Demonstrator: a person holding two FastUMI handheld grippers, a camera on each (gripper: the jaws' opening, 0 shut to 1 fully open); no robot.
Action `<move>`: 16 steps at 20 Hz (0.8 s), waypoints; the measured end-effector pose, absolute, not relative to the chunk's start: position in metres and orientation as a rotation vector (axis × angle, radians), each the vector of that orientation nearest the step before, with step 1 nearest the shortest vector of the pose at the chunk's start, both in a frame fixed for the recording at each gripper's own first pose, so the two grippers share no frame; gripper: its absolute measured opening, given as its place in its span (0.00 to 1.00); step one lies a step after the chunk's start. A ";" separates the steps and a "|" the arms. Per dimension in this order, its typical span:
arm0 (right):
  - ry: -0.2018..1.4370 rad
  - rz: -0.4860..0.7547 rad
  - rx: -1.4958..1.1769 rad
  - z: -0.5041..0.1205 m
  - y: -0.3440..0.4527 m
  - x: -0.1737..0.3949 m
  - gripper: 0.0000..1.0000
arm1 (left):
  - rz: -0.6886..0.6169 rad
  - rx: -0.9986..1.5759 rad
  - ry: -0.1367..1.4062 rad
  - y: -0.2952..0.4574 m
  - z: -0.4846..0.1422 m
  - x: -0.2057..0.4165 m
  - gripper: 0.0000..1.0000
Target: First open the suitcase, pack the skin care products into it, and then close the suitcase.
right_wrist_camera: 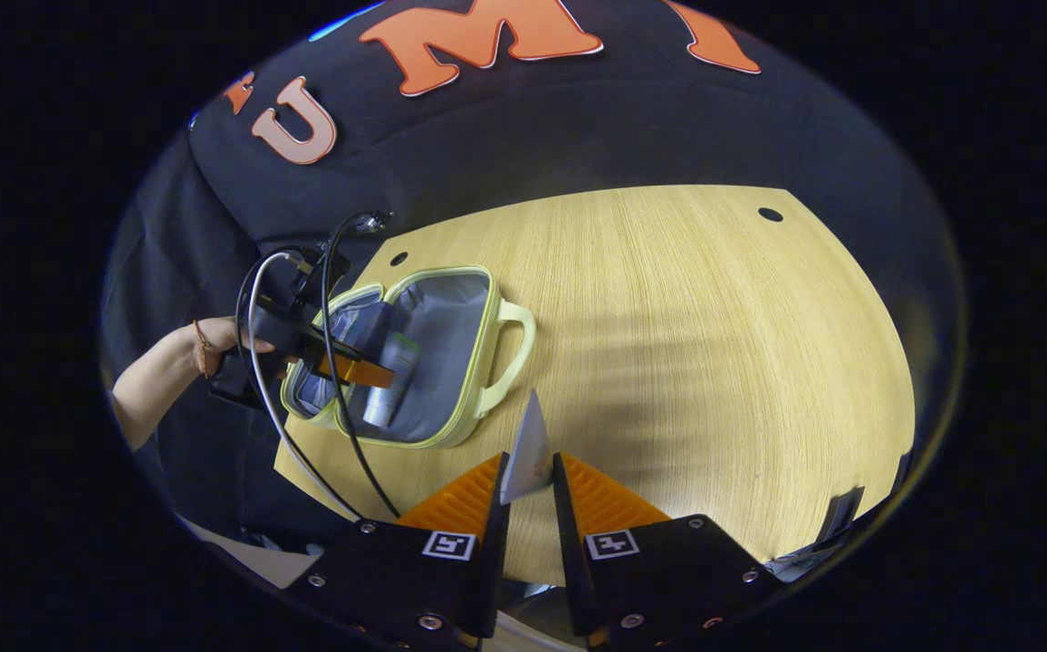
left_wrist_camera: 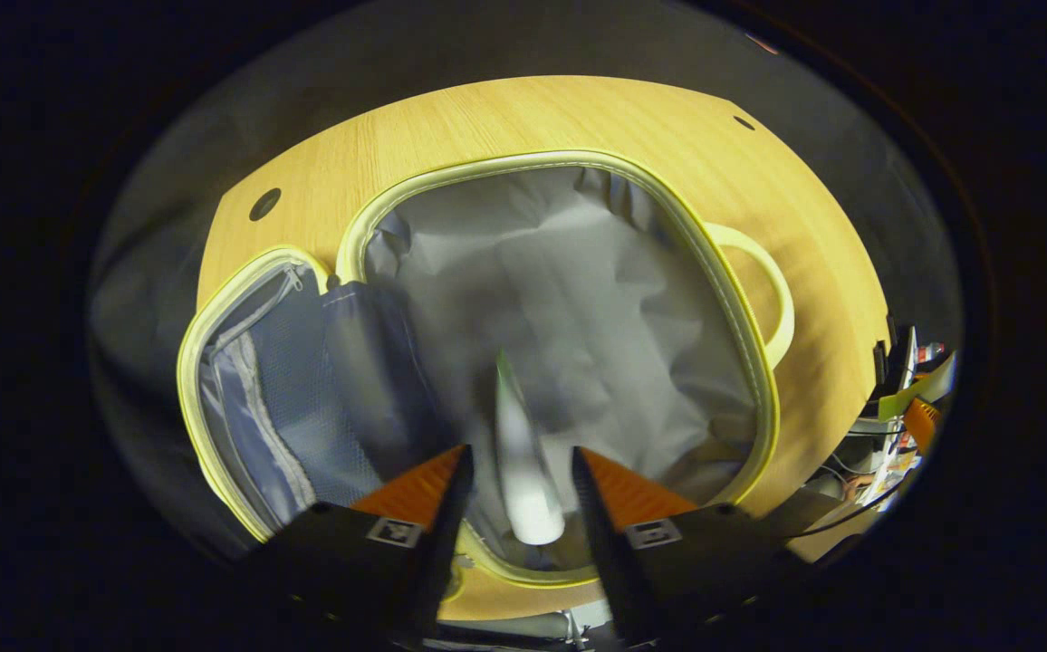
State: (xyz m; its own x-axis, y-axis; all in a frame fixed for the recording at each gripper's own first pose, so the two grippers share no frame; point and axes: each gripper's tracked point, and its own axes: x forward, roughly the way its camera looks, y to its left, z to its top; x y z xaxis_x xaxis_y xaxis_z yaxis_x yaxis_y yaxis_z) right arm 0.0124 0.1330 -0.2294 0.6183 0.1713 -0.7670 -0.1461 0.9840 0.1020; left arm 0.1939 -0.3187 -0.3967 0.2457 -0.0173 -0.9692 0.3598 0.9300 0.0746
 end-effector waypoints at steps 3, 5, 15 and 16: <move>0.870 0.206 0.032 -0.220 0.140 0.017 0.30 | -0.239 0.322 1.236 -0.317 -0.386 0.196 1.00; 0.866 0.231 0.034 -0.212 0.148 0.020 0.31 | -0.231 0.347 1.167 -0.314 -0.368 0.196 1.00; 0.799 0.444 -0.095 -0.154 0.227 0.069 0.30 | -0.113 0.231 0.764 -0.276 -0.250 0.163 1.00; 0.791 0.468 -0.114 -0.148 0.238 0.076 0.30 | -0.079 0.212 0.722 -0.266 -0.239 0.158 1.00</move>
